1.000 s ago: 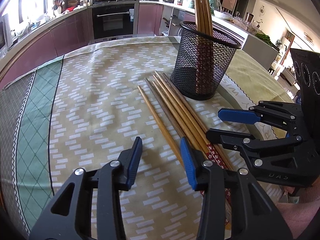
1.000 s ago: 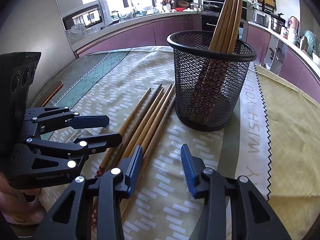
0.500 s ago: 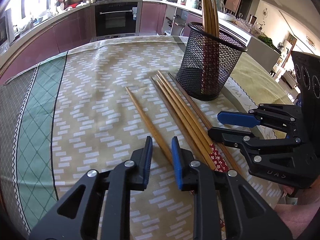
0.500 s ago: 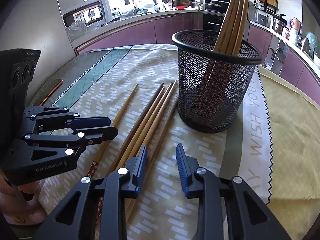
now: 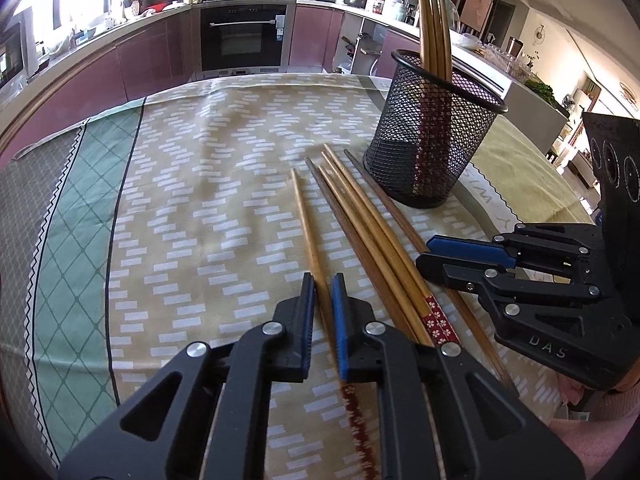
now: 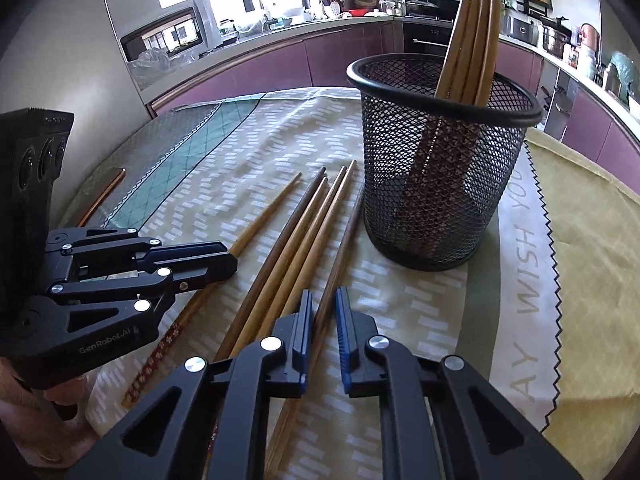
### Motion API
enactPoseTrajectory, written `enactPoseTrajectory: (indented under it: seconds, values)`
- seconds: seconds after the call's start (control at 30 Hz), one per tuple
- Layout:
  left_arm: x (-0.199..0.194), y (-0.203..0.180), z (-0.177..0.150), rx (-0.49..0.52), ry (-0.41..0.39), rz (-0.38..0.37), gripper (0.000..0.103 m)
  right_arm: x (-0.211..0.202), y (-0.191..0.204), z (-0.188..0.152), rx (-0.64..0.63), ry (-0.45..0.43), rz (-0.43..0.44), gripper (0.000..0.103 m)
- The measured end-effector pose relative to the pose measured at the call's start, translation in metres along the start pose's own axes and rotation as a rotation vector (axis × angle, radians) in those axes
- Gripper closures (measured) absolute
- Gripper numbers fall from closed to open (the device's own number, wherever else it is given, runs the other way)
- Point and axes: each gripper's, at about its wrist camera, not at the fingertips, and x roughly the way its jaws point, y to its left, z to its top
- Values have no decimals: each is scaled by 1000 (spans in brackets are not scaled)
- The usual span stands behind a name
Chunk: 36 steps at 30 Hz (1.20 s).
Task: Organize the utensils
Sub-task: 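Close the left tool on one loose chopstick while the right tool grasps another, then lift the held chopstick upright over the cup with the right tool while the left tool raises its own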
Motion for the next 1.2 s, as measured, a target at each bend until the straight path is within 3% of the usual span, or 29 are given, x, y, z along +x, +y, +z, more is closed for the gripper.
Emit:
enactPoseTrajectory:
  seconds: [0.2,0.43,0.7,0.8,1.2]
  values:
    - [1,-2,0,12,-1,13,92,1,1,2,-1,5,-3,92]
    - [1,2,1,-22,-12,5,95,-2,-12,0,71,-6,49,96]
    - [-7,7,-2,-43,-36,-12,96,-17,-15,-2,69,-46,87,97]
    - [-9,7,-2,-45,-36,-38,96,-20,-15,-3,51,-33,123,97]
    - [2,0,-2,-4,-1,-63,95,-10,-11,-5,16,20,107,96]
